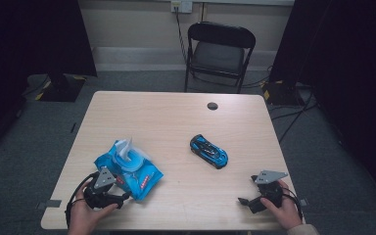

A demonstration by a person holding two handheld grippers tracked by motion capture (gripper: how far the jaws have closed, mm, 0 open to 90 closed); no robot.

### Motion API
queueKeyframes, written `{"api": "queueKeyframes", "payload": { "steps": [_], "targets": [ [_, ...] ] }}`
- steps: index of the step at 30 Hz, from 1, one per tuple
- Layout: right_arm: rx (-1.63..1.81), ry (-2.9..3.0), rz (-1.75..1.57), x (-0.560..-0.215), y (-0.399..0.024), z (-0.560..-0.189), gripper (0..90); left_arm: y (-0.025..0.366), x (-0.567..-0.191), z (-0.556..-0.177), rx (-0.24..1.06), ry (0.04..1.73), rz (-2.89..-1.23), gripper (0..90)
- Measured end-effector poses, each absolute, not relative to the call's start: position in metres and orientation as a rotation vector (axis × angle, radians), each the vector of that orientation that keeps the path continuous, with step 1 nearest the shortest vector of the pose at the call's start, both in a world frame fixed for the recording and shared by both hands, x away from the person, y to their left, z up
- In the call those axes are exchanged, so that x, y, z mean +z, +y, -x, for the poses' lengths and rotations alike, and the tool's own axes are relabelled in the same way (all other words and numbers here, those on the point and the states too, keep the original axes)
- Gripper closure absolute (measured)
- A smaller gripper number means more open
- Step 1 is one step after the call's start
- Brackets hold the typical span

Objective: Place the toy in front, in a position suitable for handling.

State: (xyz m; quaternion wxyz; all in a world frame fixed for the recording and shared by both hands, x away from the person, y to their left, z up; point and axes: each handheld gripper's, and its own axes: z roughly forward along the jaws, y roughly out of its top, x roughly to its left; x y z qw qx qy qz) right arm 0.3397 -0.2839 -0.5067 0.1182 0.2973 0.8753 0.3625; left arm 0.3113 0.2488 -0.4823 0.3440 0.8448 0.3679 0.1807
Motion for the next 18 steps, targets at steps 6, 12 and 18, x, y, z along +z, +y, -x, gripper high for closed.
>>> {"api": "queueKeyframes", "payload": {
  "steps": [6,12,18],
  "targets": [
    [1.060,2.560,-0.870,-0.507,-0.284,-0.340,0.0,0.243,-0.482,-0.321,0.490,0.969,-2.193,17.6],
    [1.060,2.560,-0.871,-0.507,-0.284,-0.340,0.0,0.239,-0.481,-0.335,0.503,0.991,-2.186,17.5],
    [1.060,2.559,-0.872,-0.507,-0.284,-0.340,0.0,0.237,-0.480,-0.362,0.485,1.011,-2.164,17.4]
  ]
}}
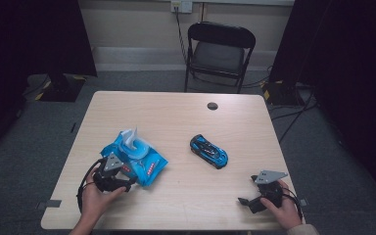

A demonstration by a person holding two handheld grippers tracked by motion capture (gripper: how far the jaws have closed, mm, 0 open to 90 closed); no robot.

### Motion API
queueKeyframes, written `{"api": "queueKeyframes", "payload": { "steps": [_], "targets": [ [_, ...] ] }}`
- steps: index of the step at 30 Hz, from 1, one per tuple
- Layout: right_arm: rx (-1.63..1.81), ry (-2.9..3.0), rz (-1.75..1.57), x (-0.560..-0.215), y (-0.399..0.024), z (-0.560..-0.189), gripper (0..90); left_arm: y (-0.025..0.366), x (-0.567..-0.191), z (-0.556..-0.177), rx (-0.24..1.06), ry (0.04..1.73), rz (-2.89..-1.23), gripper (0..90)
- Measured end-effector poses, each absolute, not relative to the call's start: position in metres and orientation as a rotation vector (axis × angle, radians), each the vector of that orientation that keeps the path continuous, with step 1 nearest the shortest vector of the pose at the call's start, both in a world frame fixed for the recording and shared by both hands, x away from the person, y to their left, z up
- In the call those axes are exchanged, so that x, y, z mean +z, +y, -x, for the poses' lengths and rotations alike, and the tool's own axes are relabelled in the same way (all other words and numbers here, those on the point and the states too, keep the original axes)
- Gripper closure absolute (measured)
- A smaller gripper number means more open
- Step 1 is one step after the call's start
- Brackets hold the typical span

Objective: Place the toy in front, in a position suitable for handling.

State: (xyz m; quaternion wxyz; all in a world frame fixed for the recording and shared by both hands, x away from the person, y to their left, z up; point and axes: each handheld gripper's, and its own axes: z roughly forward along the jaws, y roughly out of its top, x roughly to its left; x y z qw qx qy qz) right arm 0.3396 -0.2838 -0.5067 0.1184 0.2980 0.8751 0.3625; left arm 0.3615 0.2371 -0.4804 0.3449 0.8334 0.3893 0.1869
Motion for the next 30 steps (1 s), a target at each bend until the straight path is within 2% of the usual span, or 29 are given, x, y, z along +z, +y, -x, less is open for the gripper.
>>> {"api": "queueKeyframes", "payload": {
  "steps": [6,21,30],
  "targets": [
    [1.060,2.559,-0.871,-0.507,-0.284,-0.340,0.0,0.236,-0.479,-0.381,0.489,1.072,-2.118,16.3],
    [1.060,2.560,-0.871,-0.507,-0.284,-0.340,0.0,0.225,-0.480,-0.415,0.540,1.079,-2.123,15.1],
    [1.060,2.559,-0.871,-0.507,-0.284,-0.340,0.0,0.216,-0.483,-0.452,0.560,1.088,-2.101,14.7]
  ]
}}
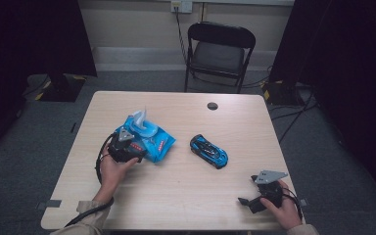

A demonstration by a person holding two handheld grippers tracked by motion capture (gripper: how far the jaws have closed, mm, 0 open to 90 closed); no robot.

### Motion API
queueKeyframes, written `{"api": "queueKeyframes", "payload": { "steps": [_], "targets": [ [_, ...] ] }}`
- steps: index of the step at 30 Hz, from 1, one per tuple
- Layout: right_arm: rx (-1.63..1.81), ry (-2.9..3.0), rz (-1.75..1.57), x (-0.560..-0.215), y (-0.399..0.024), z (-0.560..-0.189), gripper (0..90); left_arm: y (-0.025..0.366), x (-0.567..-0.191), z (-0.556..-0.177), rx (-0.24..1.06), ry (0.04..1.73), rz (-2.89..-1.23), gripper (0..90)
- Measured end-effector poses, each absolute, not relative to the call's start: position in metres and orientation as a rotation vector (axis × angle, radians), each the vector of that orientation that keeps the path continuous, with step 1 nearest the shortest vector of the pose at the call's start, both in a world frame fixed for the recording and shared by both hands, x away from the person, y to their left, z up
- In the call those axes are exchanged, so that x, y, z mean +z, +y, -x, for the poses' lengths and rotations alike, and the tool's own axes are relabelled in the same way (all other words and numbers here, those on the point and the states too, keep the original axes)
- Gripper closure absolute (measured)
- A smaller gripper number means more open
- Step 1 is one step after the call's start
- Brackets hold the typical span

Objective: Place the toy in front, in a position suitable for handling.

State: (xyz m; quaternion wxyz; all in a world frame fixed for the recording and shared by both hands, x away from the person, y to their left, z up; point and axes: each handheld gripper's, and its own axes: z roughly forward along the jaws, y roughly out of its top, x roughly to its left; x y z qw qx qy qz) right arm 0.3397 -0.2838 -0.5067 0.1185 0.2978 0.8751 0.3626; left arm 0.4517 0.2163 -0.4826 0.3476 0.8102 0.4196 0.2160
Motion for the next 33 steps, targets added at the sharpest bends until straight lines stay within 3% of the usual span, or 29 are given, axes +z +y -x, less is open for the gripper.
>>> {"api": "queueKeyframes", "payload": {
  "steps": [9,27,33],
  "targets": [
    [1.062,2.559,-0.871,-0.507,-0.284,-0.340,0.0,0.214,-0.481,-0.471,0.540,1.086,-2.115,15.5],
    [1.063,2.558,-0.877,-0.507,-0.284,-0.340,0.0,0.232,-0.498,-0.374,0.315,0.884,-2.263,15.5],
    [1.061,2.550,-0.889,-0.507,-0.283,-0.341,0.0,0.237,-0.502,-0.359,0.304,0.826,-2.258,7.7]
  ]
}}
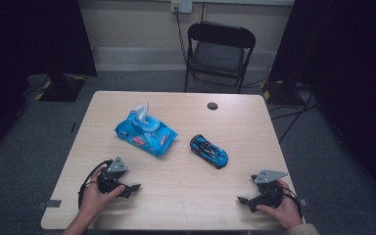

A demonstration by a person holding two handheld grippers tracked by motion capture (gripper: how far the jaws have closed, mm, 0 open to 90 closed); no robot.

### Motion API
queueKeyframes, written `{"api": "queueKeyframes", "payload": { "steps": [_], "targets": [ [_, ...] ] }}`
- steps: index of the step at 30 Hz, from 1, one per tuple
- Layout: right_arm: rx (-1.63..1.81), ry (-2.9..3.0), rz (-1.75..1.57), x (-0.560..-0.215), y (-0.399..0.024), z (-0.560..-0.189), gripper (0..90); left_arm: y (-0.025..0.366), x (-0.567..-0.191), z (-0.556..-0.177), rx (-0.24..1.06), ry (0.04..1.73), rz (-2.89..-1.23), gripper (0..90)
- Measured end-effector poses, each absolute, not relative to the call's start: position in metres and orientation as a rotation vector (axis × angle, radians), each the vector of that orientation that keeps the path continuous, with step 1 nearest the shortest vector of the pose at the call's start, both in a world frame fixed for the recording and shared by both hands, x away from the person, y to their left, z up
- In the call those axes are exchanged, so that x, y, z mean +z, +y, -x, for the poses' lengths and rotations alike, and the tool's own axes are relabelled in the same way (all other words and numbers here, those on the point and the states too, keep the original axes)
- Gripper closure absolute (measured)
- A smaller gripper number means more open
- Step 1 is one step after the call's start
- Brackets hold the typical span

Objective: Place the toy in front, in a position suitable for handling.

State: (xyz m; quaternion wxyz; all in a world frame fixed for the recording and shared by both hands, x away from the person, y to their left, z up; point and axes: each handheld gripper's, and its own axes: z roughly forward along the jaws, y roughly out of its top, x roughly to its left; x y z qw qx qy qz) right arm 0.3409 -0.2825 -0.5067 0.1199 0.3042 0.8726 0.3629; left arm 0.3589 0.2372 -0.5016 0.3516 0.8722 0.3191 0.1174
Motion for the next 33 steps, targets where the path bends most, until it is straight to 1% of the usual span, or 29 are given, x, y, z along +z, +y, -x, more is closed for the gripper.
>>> {"api": "queueKeyframes", "payload": {
  "steps": [1,3,4,8,9,10,11,21,33],
  "targets": [
    [1.060,2.550,-0.888,-0.507,-0.282,-0.341,0.0,0.236,-0.503,-0.358,0.294,0.815,-2.262,7.7],
    [1.061,2.548,-0.891,-0.507,-0.282,-0.341,0.0,0.234,-0.506,-0.357,0.294,0.789,-2.251,0.0],
    [1.062,2.546,-0.892,-0.507,-0.282,-0.341,0.0,0.234,-0.507,-0.355,0.300,0.794,-2.238,0.0],
    [1.052,2.540,-0.913,-0.504,-0.281,-0.342,6.3,0.234,-0.507,-0.355,0.308,0.790,-2.238,0.0],
    [1.052,2.540,-0.913,-0.504,-0.281,-0.342,6.3,0.234,-0.507,-0.355,0.308,0.790,-2.238,0.0],
    [1.047,2.543,-0.922,-0.502,-0.281,-0.343,11.3,0.234,-0.507,-0.355,0.307,0.789,-2.238,0.0],
    [1.051,2.549,-0.928,-0.501,-0.280,-0.345,13.5,0.234,-0.507,-0.355,0.307,0.789,-2.238,0.0],
    [1.087,2.525,-0.965,-0.491,-0.270,-0.359,13.2,0.235,-0.507,-0.356,0.304,0.773,-2.245,0.0],
    [1.095,2.522,-1.004,-0.485,-0.244,-0.393,13.2,0.235,-0.507,-0.356,0.304,0.773,-2.245,0.0]
  ]
}}
